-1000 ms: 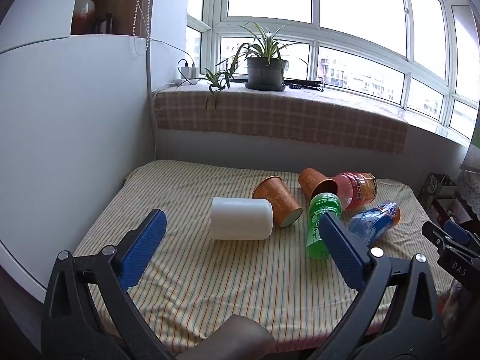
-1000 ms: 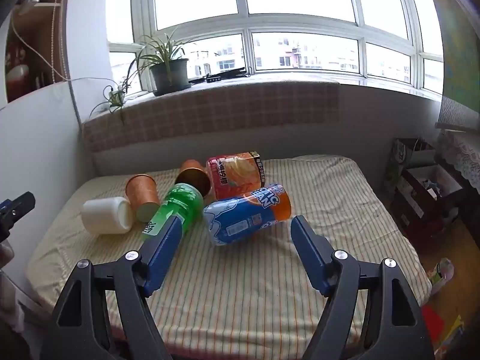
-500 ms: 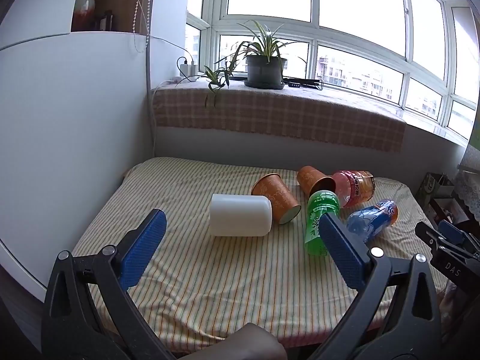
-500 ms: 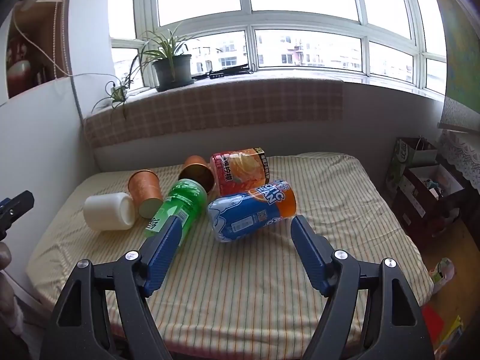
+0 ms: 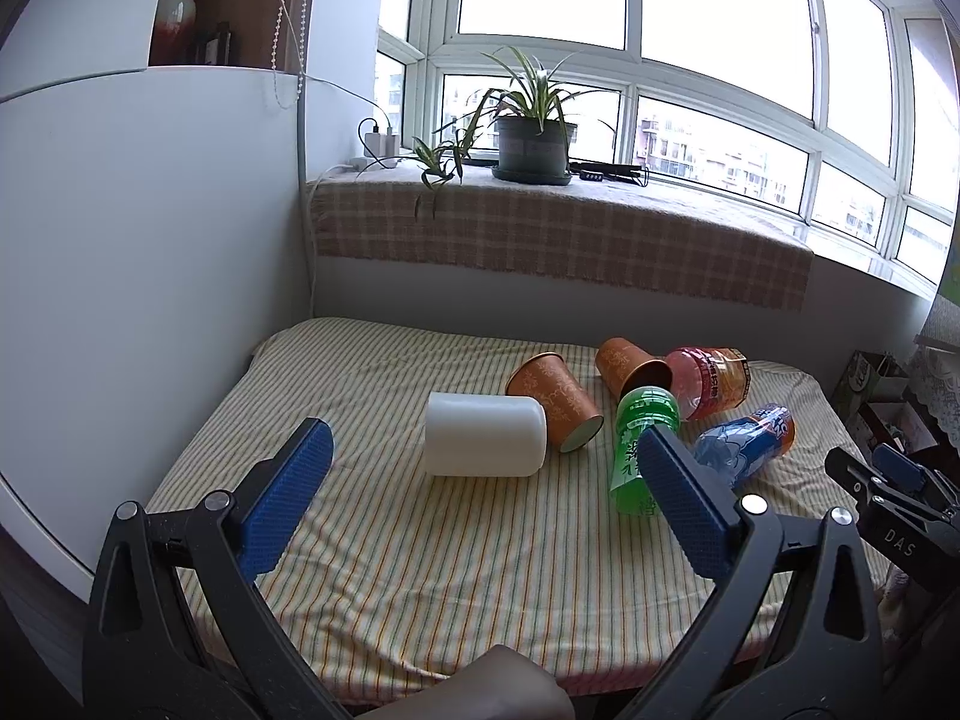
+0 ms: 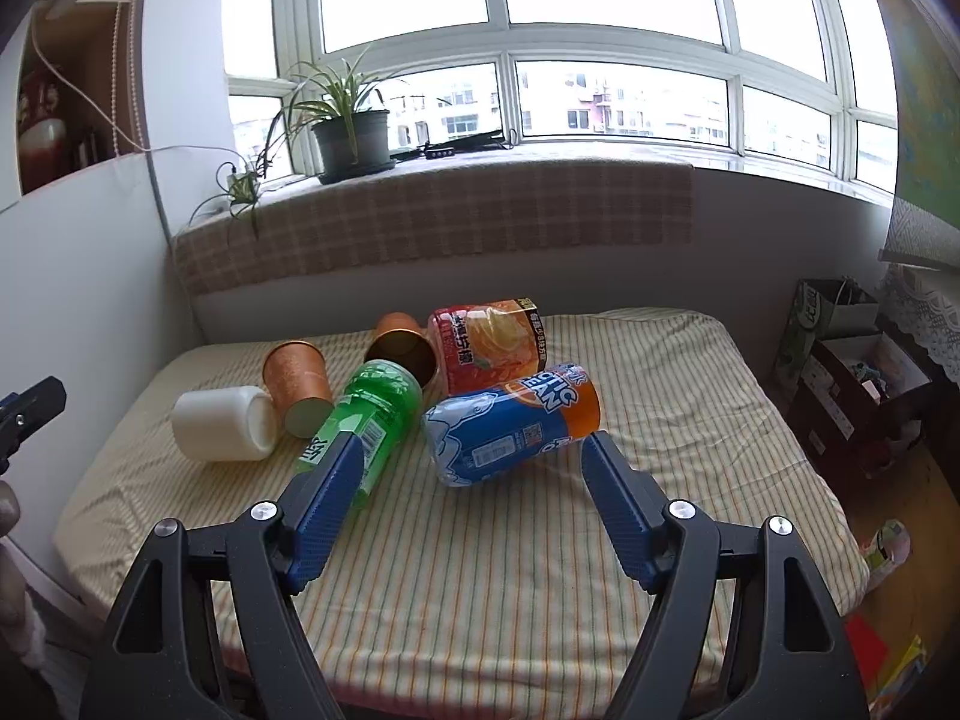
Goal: Flip cup upright
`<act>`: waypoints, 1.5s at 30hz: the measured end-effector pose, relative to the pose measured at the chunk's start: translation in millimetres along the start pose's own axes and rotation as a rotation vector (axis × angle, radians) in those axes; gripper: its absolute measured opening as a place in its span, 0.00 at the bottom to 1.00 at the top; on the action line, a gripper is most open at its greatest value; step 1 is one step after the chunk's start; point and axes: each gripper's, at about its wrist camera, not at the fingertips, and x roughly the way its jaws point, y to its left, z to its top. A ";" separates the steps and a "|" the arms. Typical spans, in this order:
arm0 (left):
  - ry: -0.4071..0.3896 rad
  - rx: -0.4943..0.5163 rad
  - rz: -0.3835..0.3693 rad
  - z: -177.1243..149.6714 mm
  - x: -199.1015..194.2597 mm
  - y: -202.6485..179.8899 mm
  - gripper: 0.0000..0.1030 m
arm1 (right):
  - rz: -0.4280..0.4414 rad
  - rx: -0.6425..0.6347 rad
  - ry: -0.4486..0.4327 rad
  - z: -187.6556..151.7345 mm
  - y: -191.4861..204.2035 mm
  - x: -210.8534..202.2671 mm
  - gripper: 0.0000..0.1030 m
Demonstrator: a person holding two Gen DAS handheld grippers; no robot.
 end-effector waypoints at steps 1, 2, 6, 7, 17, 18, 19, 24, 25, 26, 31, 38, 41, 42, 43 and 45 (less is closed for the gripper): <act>0.001 -0.001 -0.002 0.1 0.0 0.6 1.00 | 0.001 0.001 0.001 -0.3 0.0 -0.3 0.73; 0.000 -0.003 -0.002 -0.6 0.2 0.6 1.00 | 0.000 0.003 0.002 -0.1 0.3 0.0 0.73; -0.001 -0.003 -0.002 -1.5 0.2 0.7 1.00 | 0.000 0.003 0.004 -0.3 0.1 -0.1 0.73; -0.001 -0.003 -0.001 -1.5 0.2 0.6 1.00 | 0.000 0.004 0.005 -0.3 -0.5 0.3 0.73; 0.000 -0.003 -0.001 -2.2 0.7 -0.8 1.00 | 0.005 0.006 0.016 -1.7 -1.3 3.9 0.73; 0.001 -0.003 -0.001 -1.6 0.1 -0.8 1.00 | 0.007 0.005 0.018 -1.7 -1.0 4.3 0.73; 0.001 -0.002 -0.001 -1.1 -0.3 -0.7 1.00 | 0.007 0.003 0.019 -1.8 -0.7 4.5 0.73; -0.001 -0.002 -0.001 -1.4 0.0 -1.4 1.00 | 0.008 0.001 0.019 -1.4 0.3 4.7 0.73; -0.001 -0.002 -0.001 -1.1 -0.3 -1.4 1.00 | 0.008 0.000 0.019 -1.5 0.3 4.7 0.73; 0.000 -0.002 0.000 -1.3 -0.1 -1.6 1.00 | 0.008 0.000 0.019 -1.5 0.3 4.8 0.73; 0.000 -0.002 0.001 -1.4 -0.8 -1.9 1.00 | 0.007 -0.003 0.022 -0.6 1.3 5.6 0.73; 0.001 -0.003 -0.002 -1.7 -0.4 -1.2 1.00 | 0.010 -0.006 0.024 -0.6 2.6 6.3 0.73; 0.000 -0.003 -0.001 -1.7 -0.4 -1.7 1.00 | 0.011 -0.009 0.026 -0.9 4.2 7.3 0.73; 0.000 -0.003 -0.001 -1.6 -0.5 -1.8 1.00 | 0.012 -0.010 0.026 -1.4 4.3 7.1 0.73; 0.000 -0.002 -0.001 -1.8 -0.4 -1.7 1.00 | 0.012 -0.011 0.028 -1.4 4.5 7.4 0.73; 0.001 -0.003 -0.002 -1.9 -0.2 -1.6 1.00 | 0.012 -0.011 0.028 -1.6 4.8 7.7 0.73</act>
